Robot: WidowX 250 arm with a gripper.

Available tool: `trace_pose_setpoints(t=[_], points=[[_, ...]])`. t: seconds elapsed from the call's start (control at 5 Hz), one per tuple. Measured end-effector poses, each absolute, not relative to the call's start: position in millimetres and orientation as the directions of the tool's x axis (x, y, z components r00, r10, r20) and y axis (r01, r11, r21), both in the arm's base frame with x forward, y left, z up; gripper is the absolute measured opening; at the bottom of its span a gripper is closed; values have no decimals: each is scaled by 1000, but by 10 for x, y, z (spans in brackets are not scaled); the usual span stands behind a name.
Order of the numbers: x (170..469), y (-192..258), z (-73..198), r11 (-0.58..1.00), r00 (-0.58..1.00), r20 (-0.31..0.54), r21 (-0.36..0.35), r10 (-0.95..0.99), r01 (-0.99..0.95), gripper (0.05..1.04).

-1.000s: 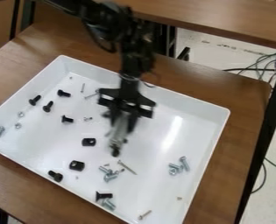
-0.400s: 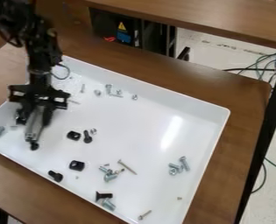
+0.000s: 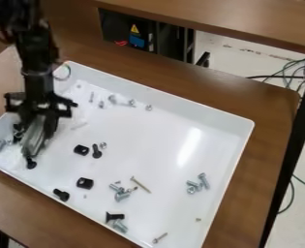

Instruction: Sweep into pile

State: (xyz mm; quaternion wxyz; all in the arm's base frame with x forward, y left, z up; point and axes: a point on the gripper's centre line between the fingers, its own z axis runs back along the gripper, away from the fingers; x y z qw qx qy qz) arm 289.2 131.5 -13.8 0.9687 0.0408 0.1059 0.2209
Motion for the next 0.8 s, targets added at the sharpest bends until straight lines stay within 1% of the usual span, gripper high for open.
trace_pose_setpoints(t=[0.2, 0.4, 0.6, 0.8], points=[[2975, 1049, 138, 920, 913, -126, 115, 388, -375, 363], [3012, 516, 318, 958, 958, -62, 95, 279, -272, 363], [2921, 80, 201, 996, 995, -38, 22, 92, -91, 363], [2735, -393, -7, 990, 992, -12, -61, -125, 124, 363]])
